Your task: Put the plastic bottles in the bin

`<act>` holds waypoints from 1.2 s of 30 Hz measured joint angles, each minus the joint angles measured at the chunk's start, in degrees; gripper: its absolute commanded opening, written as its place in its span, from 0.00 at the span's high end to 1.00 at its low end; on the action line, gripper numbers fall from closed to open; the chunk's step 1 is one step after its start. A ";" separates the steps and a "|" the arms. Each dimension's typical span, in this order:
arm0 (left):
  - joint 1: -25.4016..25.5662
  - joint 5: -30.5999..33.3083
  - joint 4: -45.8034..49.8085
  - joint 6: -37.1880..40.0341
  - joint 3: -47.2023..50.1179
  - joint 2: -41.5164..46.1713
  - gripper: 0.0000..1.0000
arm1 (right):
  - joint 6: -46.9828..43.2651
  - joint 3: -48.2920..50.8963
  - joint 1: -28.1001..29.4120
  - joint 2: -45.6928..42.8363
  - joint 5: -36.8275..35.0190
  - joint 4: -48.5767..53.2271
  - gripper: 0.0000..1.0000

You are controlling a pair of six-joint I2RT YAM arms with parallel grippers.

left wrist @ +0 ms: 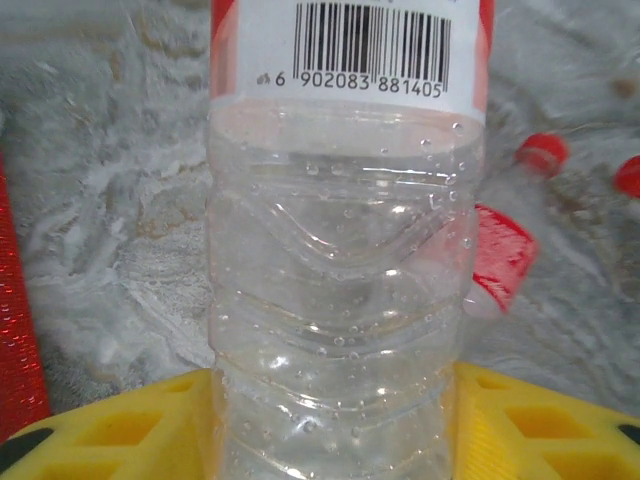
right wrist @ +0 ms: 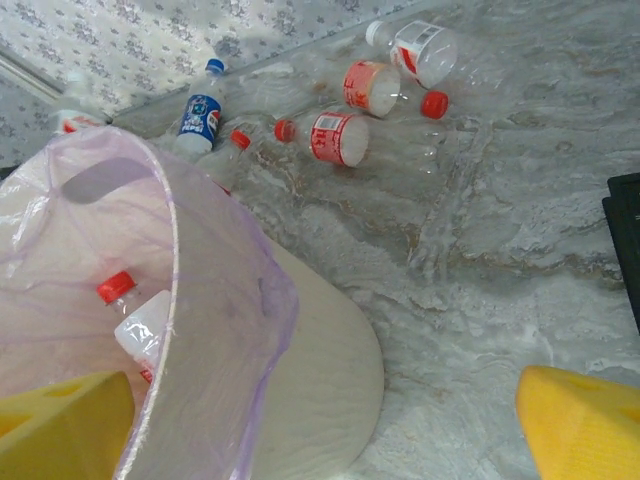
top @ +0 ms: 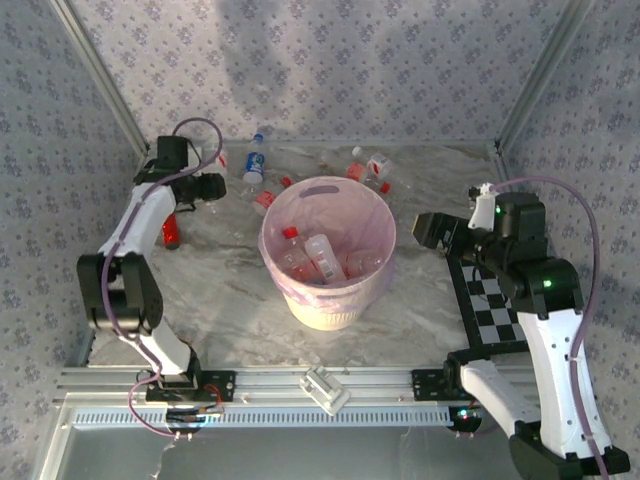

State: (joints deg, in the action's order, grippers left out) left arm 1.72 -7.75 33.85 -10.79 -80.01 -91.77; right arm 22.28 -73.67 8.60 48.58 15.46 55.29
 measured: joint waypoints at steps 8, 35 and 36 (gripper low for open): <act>4.90 -3.93 -3.74 -6.43 7.87 20.50 0.54 | 1.99 -1.31 -0.04 4.42 7.63 -8.96 0.00; 30.69 -1.44 -5.73 -1.38 11.93 35.41 0.53 | 3.98 -46.25 27.23 50.05 13.88 -17.16 0.14; 30.67 -1.42 -5.64 -0.96 11.93 35.41 0.53 | 3.89 -46.69 27.17 50.82 13.84 -16.94 0.18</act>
State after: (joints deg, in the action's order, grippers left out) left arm 32.38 -9.17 28.21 -11.75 -68.07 -56.36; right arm 26.17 -120.36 35.77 99.39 29.30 38.35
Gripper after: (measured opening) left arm 0.476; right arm 0.891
